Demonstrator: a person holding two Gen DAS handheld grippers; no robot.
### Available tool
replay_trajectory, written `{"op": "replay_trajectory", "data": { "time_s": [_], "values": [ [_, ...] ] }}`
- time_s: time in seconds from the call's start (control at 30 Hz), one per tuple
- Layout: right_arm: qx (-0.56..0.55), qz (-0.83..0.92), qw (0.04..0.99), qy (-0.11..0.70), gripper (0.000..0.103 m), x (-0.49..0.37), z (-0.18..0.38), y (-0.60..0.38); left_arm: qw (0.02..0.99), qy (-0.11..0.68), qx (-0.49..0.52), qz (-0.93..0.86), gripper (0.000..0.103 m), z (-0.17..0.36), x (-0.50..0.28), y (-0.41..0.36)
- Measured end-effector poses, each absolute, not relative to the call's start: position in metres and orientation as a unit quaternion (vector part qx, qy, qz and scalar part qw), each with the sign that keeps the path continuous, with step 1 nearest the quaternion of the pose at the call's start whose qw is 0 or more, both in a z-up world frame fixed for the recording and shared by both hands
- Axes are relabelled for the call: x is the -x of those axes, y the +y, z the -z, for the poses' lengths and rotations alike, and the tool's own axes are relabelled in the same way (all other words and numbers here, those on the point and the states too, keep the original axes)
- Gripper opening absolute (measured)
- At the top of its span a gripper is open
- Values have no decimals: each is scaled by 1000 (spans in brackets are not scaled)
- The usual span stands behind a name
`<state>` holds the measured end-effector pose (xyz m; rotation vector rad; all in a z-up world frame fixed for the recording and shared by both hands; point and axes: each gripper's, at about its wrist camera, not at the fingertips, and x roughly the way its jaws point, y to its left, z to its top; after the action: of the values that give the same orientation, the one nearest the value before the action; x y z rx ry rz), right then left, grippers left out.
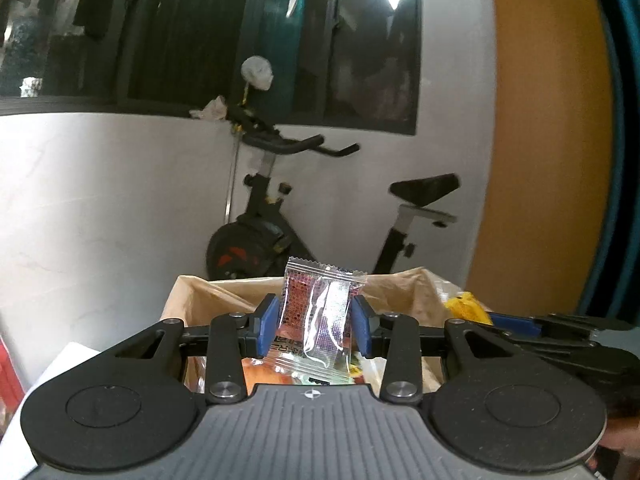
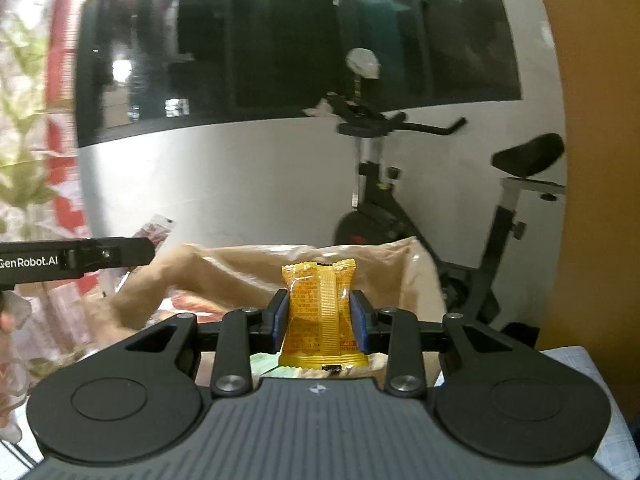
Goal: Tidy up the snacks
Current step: 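Carry both packets over the box and open both tools to drop them, then move both open tools back toward the dark round packet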
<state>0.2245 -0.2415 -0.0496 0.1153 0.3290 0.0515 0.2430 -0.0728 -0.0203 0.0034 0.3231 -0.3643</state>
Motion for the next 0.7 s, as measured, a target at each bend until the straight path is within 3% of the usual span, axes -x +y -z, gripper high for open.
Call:
{"op": "replay_trajectory", "data": {
  "time_s": [0.1,0.3,0.43,0.7],
  "values": [
    [-66,-19,983,171,50,-234,52,-249,967,189,-8,170,59,24,-263,-79],
    [-77,-46,984,156,51,-204,56,-270,962,198,-19,186,59,36,-253,-59],
    [-50,-57,986,151,51,-179,59,-271,960,198,-17,198,68,41,-239,-56],
    [-40,-71,984,158,53,-143,69,-264,956,186,-10,228,68,50,-202,-60]
  ]
}}
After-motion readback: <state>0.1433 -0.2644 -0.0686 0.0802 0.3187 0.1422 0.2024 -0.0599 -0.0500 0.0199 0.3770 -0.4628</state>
